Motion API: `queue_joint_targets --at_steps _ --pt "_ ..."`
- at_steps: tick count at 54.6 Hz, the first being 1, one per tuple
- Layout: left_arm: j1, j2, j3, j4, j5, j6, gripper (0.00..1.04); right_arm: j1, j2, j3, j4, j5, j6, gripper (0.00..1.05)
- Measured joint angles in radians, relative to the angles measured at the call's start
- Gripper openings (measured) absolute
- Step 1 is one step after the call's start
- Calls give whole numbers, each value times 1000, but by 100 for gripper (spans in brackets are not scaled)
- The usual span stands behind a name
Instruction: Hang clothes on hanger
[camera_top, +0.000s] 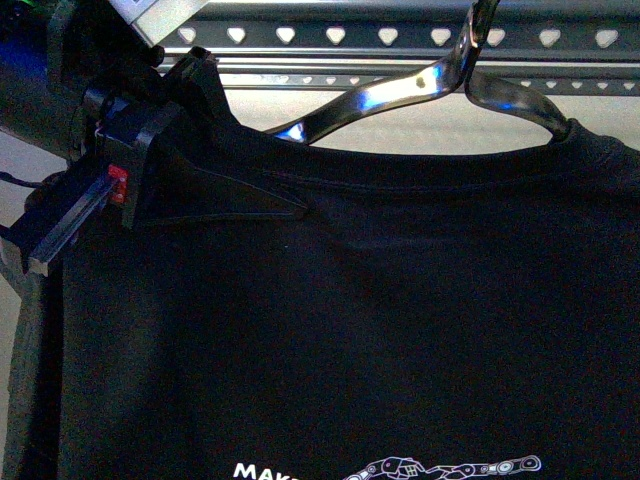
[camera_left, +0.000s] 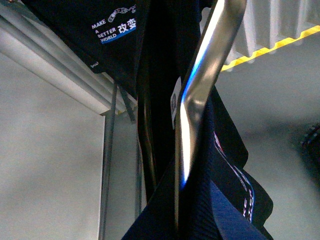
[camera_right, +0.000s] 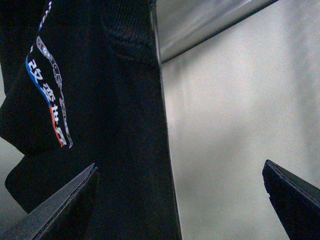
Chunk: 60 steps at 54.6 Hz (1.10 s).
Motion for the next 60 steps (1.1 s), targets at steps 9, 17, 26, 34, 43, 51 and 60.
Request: queue_joint_targets --at_steps 9,17,26,34,43,51,60 --pt "0 0 -2 1 10 -2 6 18 40 -24 86 27 22 94" --pt "1 -2 -7 0 11 -2 6 24 80 -24 172 33 58 73" --pt "3 -3 -14 0 10 -2 6 22 130 -18 202 21 119 41" --pt "9 -6 -16 5 14 -6 6 8 145 -18 202 -23 158 17" --pt "22 -35 -44 70 58 -43 24 -15 150 -24 188 -70 143 4" --pt "38 -76 -93 145 87 -89 48 -42 169 -56 189 -54 156 4" --pt "65 -130 -162 200 140 -129 74 -74 228 -95 229 -2 177 4"
